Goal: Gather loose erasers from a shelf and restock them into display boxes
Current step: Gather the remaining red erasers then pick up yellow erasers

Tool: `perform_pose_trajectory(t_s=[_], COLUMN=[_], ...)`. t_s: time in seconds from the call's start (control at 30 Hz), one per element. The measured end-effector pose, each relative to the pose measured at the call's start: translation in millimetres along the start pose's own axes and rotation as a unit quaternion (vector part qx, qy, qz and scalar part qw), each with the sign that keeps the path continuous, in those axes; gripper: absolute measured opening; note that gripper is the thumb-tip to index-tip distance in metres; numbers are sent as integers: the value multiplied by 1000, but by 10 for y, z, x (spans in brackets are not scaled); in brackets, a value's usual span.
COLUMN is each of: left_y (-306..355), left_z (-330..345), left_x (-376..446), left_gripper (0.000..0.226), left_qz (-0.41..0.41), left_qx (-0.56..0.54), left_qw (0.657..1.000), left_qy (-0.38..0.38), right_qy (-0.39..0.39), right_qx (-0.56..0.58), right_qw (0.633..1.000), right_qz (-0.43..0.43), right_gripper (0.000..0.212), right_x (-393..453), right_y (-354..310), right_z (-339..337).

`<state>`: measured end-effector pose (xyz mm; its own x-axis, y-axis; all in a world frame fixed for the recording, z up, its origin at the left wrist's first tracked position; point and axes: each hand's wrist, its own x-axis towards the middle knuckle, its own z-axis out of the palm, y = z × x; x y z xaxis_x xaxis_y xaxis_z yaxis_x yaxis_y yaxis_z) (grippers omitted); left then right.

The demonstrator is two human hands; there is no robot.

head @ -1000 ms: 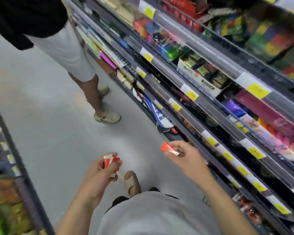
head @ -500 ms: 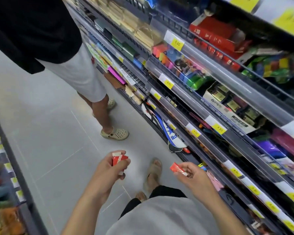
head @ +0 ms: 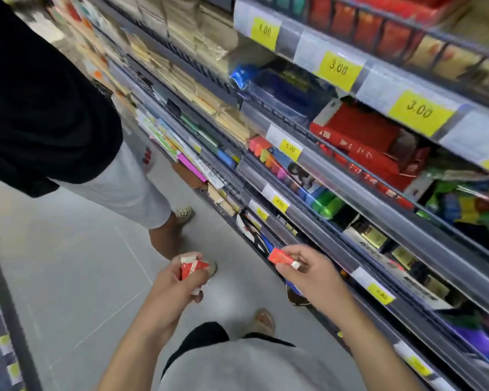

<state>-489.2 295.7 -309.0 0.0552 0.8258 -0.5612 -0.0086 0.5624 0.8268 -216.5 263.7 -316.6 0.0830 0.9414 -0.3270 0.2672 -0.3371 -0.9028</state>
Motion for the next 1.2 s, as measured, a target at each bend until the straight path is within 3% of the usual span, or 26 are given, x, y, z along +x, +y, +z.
perform_pose_trajectory(t_s=[0.27,0.4,0.63,0.87,0.97,1.2], left_y=[1251,1880,2757,3367,3530,3730], left_z=[397,690,1073,1342,1412,1484], left_x=[552,660,595,586,636,767], left_gripper=[29,41,38,38,36,36], left_qz=[108,182,258,319,335,337], left_qx=[53,39,70,57,52,59], left_qw=[983,953,872,826,818,828], left_qy=[-137,-239,-409,-461,-464,-445], right_qy=[100,177,259,336,366,427], right_qx=[34,65,47,95,57,-99], right_qw=[993,976,949,900,886,878], right_qz=[-59,-105,-174,-259,-279,-191], right_gripper=[21,20,20,29,23,33], right_x=[193,149,33,-9,4,156], right_y=[-884,-1328,-1978,-2503,-2675,-2921], right_z=[-248,-331,-494,-753,-947,-1387])
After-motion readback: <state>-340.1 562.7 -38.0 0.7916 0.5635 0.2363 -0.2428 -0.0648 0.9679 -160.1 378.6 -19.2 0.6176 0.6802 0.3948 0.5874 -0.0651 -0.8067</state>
